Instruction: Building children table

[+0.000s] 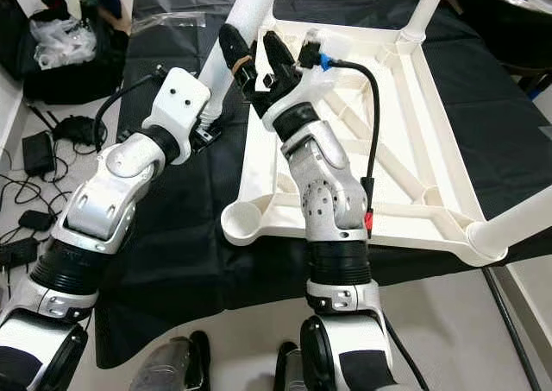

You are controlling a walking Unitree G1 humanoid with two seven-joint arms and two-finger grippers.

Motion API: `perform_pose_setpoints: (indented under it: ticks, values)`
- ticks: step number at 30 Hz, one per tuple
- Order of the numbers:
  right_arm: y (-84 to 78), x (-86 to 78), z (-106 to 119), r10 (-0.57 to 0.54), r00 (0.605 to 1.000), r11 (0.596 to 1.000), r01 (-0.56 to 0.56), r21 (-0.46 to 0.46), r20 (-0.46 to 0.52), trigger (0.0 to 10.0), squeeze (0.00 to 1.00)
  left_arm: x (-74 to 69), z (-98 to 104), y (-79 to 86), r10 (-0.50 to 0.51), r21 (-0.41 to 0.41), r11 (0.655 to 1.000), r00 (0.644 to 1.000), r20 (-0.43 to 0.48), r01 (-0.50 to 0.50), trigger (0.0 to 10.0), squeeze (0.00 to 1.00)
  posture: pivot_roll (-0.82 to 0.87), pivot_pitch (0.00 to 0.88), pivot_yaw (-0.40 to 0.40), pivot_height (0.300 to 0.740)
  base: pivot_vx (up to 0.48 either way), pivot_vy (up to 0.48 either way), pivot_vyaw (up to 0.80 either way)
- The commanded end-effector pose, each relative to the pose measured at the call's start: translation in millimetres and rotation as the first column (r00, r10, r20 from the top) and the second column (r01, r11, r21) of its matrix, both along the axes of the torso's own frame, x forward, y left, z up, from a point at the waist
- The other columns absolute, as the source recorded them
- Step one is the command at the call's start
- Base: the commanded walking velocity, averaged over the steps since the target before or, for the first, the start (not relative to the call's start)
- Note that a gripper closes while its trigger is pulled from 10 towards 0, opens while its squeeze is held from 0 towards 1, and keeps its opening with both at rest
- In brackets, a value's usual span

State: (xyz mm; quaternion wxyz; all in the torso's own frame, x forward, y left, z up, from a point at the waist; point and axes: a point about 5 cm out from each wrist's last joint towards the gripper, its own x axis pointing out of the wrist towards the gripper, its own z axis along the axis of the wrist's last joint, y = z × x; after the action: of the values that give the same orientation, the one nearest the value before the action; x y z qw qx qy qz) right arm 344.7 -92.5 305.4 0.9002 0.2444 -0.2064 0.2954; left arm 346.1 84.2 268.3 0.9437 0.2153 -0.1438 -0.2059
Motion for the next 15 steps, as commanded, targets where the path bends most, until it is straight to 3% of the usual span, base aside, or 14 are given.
perform_pose_setpoints:
  ticks: [1,15]
  values:
    - [-1.7,3.5,-3.6,0.027,0.998,0.999,-0.026,0.022,-0.057,10.0,0.0,-6.8,0.3,-4.2,-0.032,0.027,0.999,0.998,0.048,0.031,10.0,0.0,0.15,0.19,-0.041,0.74,0.0,0.0,0.0]
    - [0.1,8.8,2.9,0.14,0.982,0.985,-0.125,0.12,-0.13,10.0,0.0,-18.8,-9.6,-8.6,-0.087,0.092,0.993,0.991,0.106,0.077,10.0,0.0,0.16,0.195,-0.046,0.74,0.0,0.0,0.0]
